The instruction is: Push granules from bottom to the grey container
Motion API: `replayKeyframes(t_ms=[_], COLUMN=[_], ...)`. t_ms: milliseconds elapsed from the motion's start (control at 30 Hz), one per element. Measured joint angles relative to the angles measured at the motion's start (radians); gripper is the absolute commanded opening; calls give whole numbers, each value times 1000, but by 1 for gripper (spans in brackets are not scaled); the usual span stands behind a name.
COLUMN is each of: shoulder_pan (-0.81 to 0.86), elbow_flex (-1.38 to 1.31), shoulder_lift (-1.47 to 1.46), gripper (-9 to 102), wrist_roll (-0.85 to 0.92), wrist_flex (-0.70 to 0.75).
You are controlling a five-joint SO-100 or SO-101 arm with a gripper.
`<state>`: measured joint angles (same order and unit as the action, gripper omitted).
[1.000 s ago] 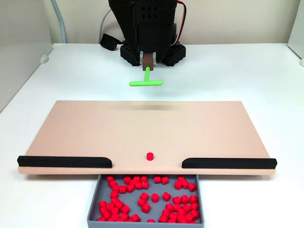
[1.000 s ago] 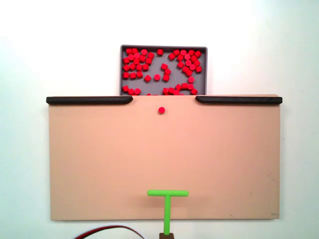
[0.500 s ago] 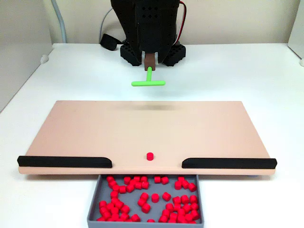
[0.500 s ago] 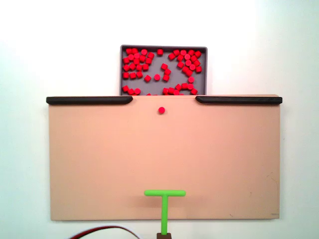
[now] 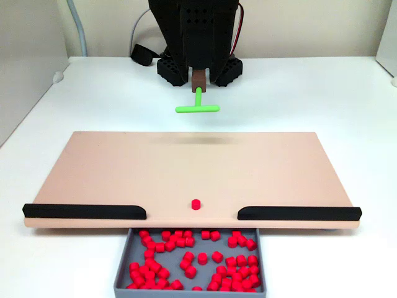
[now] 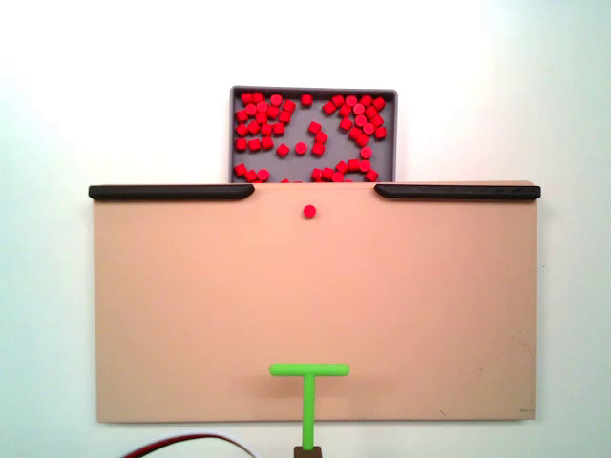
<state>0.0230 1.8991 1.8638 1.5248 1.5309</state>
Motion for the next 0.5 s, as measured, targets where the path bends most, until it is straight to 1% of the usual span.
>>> replayKeyframes(t_ms=[233, 300, 500], shoulder_pan=[0, 0, 8], elbow_flex=[0, 0, 0], shoulder_lift=[0, 0, -18], gripper=[0, 0, 0], wrist_roll=[15, 17, 29], wrist_flex=[-2, -37, -54])
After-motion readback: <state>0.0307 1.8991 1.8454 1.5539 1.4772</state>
